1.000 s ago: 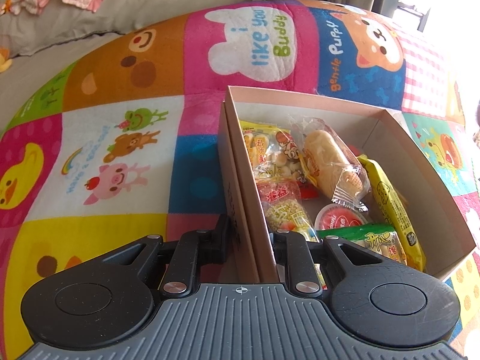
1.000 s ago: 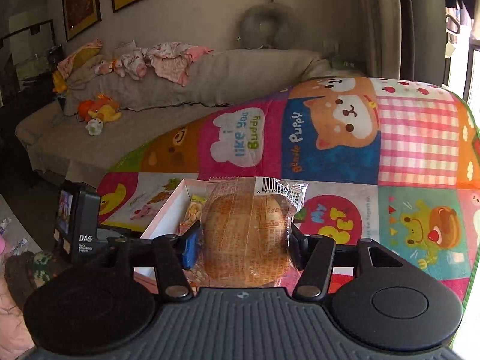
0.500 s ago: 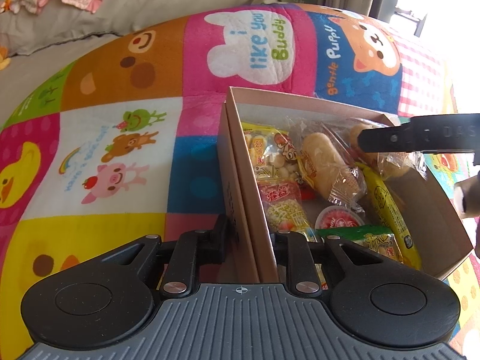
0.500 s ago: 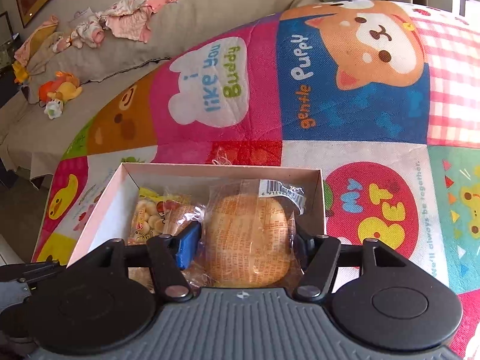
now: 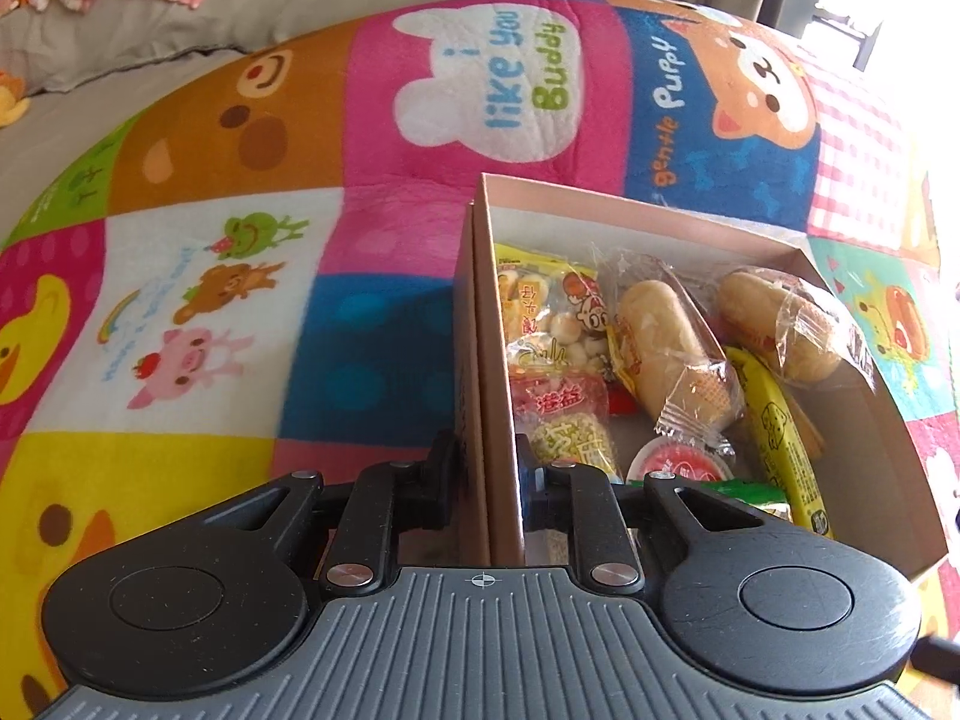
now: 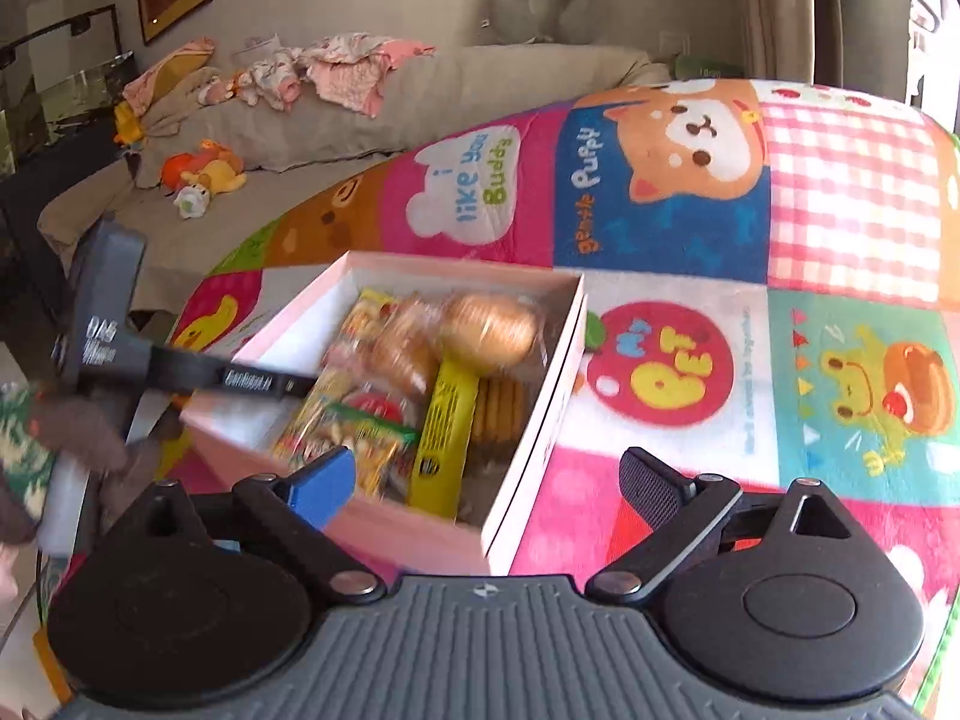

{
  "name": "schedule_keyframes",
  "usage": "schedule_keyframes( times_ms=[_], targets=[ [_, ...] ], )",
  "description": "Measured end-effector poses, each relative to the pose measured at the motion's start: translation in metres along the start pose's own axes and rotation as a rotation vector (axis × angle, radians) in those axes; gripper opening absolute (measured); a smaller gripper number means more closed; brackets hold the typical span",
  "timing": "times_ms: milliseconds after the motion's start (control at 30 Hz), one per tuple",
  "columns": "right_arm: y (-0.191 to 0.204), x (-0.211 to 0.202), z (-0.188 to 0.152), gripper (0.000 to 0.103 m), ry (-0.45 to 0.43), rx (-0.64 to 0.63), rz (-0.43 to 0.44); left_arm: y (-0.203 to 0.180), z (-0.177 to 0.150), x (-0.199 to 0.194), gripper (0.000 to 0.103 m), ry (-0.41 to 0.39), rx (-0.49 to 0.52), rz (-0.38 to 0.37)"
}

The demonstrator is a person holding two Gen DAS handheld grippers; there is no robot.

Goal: Organize objects
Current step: 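Lower the wrapped bun into the pink box and open the right tool, then set the pink box down on the mat with the left tool and release it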

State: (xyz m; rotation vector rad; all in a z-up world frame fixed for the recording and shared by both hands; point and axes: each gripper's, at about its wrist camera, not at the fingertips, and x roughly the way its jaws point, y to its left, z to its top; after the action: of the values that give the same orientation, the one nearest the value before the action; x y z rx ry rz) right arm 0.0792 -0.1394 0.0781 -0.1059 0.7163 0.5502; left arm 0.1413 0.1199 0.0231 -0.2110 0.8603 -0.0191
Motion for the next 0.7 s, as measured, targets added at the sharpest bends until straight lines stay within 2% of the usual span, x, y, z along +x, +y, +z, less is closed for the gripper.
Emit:
schedule_keyframes(
  times_ms=[67,133,167,233,300,333,367,400,467,533,600,700],
  targets=[
    [0.004,0.004,-0.024,0.095,0.031,-0.03,-0.075,-0.018,0.01,0.014,0.02,0.018,0.001,-0.039],
    [0.002,0.017,-0.036,0.091,0.05,-0.039,-0.183,-0.036,0.022,0.029,0.018,0.022,0.06,-0.063],
    [-0.003,0.024,-0.038,0.091,0.049,-0.024,-0.227,-0.041,0.027,0.036,0.023,0.022,0.089,-0.051],
    [-0.019,0.032,-0.034,0.091,0.034,0.053,-0.245,-0.047,0.034,0.045,0.028,0.012,0.149,-0.041],
    [-0.031,0.037,-0.03,0.091,-0.004,0.085,-0.303,-0.053,0.037,0.052,0.033,-0.025,0.213,0.01],
    [-0.035,0.038,-0.027,0.091,-0.022,0.085,-0.323,-0.055,0.037,0.055,0.041,-0.049,0.232,0.041],
    [-0.041,0.04,-0.024,0.091,-0.045,0.099,-0.342,-0.055,0.038,0.058,0.049,-0.069,0.236,0.069],
    [-0.045,0.04,-0.022,0.091,-0.062,0.113,-0.333,-0.054,0.04,0.06,0.052,-0.073,0.226,0.078],
    [-0.05,0.039,-0.021,0.091,-0.079,0.136,-0.295,-0.05,0.043,0.059,0.049,-0.06,0.179,0.07],
    [-0.05,0.036,-0.027,0.092,-0.077,0.148,-0.311,-0.046,0.041,0.044,0.048,-0.102,0.139,0.073],
    [-0.049,0.029,-0.037,0.103,-0.077,0.173,-0.33,-0.044,0.034,0.016,0.052,-0.167,0.12,0.076],
    [-0.046,0.011,-0.056,0.103,-0.074,0.218,-0.334,-0.046,0.009,-0.035,0.053,-0.267,0.112,0.08]
  ],
)
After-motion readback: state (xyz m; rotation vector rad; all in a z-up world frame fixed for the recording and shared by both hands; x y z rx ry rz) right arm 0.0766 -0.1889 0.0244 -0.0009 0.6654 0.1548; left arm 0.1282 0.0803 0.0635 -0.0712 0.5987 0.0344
